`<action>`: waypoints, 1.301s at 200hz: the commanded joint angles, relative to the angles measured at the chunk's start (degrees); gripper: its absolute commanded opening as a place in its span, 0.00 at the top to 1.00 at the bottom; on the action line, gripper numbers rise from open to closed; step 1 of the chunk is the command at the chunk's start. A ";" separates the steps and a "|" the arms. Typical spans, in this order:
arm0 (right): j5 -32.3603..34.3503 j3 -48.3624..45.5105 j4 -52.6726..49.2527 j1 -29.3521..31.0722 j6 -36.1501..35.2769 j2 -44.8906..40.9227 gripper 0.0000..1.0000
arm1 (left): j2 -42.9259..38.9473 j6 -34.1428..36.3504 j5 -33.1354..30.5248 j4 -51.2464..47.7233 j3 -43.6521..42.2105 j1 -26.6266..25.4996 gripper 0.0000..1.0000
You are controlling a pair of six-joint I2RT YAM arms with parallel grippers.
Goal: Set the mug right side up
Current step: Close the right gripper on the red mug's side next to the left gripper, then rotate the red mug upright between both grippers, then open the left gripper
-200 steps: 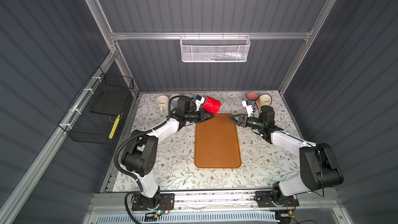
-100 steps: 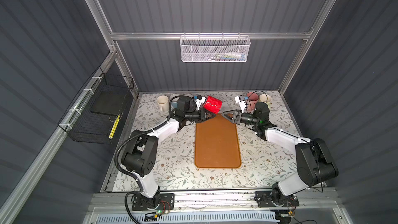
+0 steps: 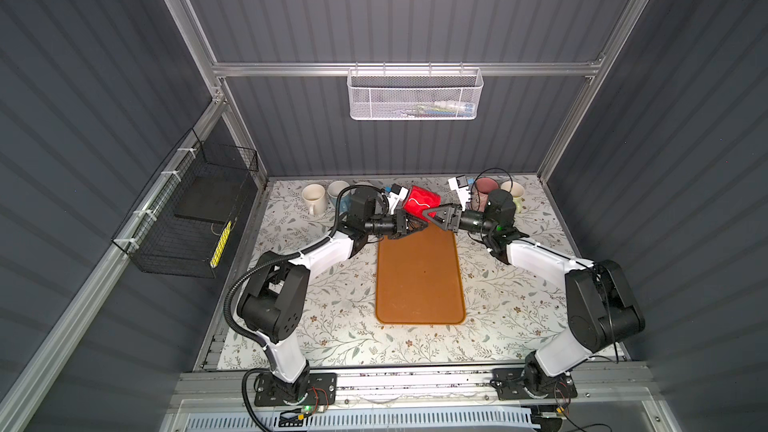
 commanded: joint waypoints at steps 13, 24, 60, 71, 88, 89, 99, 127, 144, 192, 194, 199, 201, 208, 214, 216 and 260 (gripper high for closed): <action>-0.44 1.62 4.84 0.39 1.94 1.33 0.50 | -0.63 -2.75 2.17 9.05 0.74 -0.80 1.00; -0.43 1.87 6.25 0.51 2.74 1.63 0.50 | -0.22 -3.55 2.11 10.15 0.74 -1.08 1.00; -0.61 3.01 8.29 1.26 4.00 2.37 0.51 | 1.30 -6.96 2.23 14.92 0.34 -1.74 1.00; -0.50 3.09 8.43 1.46 3.97 2.38 0.52 | 1.64 -7.46 2.20 15.65 0.22 -1.96 1.00; -0.34 3.13 9.62 1.66 4.73 2.50 0.53 | 1.90 -8.00 2.20 16.59 0.04 -2.15 1.00; -0.34 3.09 9.71 1.66 4.76 2.50 0.53 | 1.92 -8.03 2.20 16.62 0.04 -2.15 1.00; -0.39 3.05 10.76 1.62 5.34 2.55 0.55 | 2.02 -8.27 2.31 16.91 -0.10 -2.22 1.00; -0.46 3.48 12.98 1.67 6.83 3.02 0.61 | 2.10 -8.88 2.34 17.95 -0.47 -2.23 1.00; -0.68 3.70 14.13 1.66 7.69 3.44 0.67 | 2.18 -9.16 2.43 18.28 -0.62 -2.23 1.00; -0.47 3.77 14.87 1.67 8.36 3.64 0.83 | 2.98 -9.92 2.56 19.54 -0.67 -2.23 1.00; -0.44 3.71 14.82 1.67 8.36 3.60 0.84 | 3.05 -10.03 2.57 19.54 -0.67 -2.23 1.00; -0.45 3.75 14.75 1.66 8.40 3.54 0.86 | 3.07 -10.07 2.65 19.68 -0.78 -2.23 1.00; -0.44 3.73 14.73 1.67 8.33 3.60 0.87 | 3.07 -10.07 2.66 19.71 -0.78 -2.21 1.00; -0.35 3.75 14.42 1.65 8.22 3.40 0.90 | 3.32 -10.06 2.64 19.72 -0.80 -2.23 1.00; -0.25 3.74 14.16 1.67 8.09 3.33 0.93 | 3.40 -10.06 2.52 19.81 -0.93 -2.16 1.00; -0.25 3.70 14.01 1.67 8.04 3.32 0.94 | 3.42 -10.13 2.47 19.85 -0.93 -2.22 1.00; -0.15 4.17 11.83 1.56 7.83 3.47 1.00 | 3.76 -10.65 2.29 20.69 -0.93 -2.08 0.76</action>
